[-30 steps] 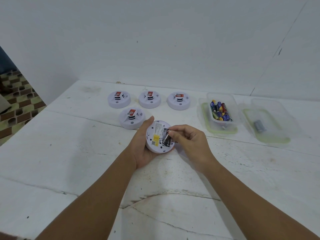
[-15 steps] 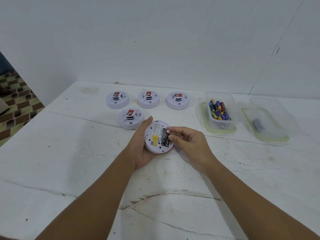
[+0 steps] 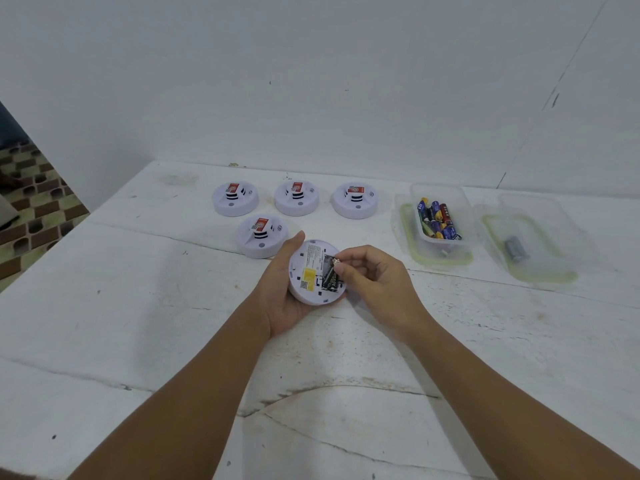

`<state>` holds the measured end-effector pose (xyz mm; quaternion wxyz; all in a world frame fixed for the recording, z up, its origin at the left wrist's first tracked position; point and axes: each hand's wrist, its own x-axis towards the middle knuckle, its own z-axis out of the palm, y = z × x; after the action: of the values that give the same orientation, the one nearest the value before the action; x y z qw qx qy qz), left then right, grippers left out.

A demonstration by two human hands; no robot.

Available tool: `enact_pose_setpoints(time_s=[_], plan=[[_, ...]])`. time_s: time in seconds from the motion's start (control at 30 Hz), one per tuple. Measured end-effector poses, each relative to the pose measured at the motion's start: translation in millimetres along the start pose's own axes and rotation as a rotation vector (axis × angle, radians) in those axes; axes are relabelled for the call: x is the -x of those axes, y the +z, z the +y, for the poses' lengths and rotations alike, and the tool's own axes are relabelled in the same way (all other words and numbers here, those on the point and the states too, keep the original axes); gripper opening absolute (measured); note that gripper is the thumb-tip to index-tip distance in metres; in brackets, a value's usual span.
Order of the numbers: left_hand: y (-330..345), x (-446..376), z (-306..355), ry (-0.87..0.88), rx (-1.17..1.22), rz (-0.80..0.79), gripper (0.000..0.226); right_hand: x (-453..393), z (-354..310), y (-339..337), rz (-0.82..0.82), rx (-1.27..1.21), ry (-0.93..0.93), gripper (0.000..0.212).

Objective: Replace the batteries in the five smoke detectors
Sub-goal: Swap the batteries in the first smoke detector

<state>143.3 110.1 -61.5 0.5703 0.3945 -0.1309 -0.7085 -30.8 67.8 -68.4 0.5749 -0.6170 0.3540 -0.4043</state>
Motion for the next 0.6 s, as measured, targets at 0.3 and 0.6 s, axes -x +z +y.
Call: enact_pose_setpoints(time_s=[0.3,0.6], plan=[[0.7,0.7,-0.1,0.001,0.026,-0.026,0.056,-1.2,-12.1,4.0,0.163,-0.114,-0.052,0.011],[-2.2,-0.3,0.3,-0.017,0.034,-0.009,0.056,14.5,3.5,9.1,0.156,0.421,-0.492,0.005]])
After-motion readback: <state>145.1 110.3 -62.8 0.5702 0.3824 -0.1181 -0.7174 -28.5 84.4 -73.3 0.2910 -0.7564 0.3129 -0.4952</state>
